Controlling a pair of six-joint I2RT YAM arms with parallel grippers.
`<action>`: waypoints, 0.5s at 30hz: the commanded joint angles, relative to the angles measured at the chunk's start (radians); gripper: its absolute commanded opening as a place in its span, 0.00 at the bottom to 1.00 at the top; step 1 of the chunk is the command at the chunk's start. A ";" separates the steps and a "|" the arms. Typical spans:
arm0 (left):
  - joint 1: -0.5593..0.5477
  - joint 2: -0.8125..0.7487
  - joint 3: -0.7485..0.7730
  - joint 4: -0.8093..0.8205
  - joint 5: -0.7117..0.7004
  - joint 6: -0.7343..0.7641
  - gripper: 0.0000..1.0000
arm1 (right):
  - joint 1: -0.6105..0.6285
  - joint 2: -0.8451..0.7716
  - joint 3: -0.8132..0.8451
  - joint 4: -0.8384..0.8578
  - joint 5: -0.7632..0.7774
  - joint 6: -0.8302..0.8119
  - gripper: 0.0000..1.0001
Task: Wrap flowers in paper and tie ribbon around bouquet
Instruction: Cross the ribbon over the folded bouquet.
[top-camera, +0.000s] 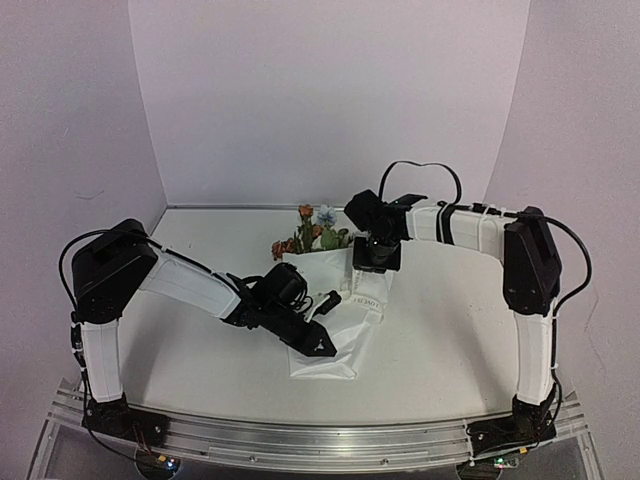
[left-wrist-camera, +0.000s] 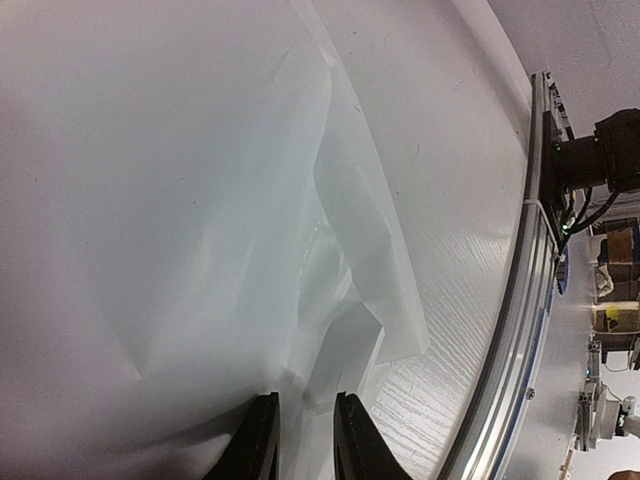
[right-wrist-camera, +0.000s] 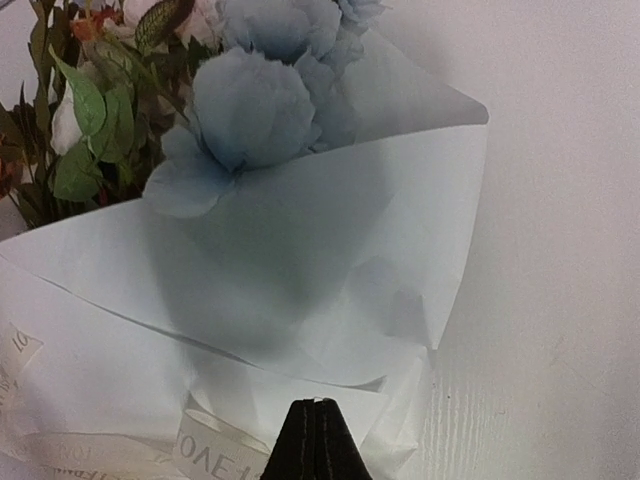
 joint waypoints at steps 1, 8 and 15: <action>-0.005 -0.009 0.040 0.025 -0.024 -0.010 0.21 | 0.046 -0.060 0.038 -0.137 0.024 -0.014 0.00; -0.003 -0.025 0.028 0.048 -0.048 -0.027 0.20 | 0.111 -0.038 0.170 -0.222 0.063 -0.085 0.00; 0.006 -0.068 -0.008 0.086 -0.090 -0.058 0.20 | 0.108 0.103 0.331 -0.220 0.030 -0.174 0.33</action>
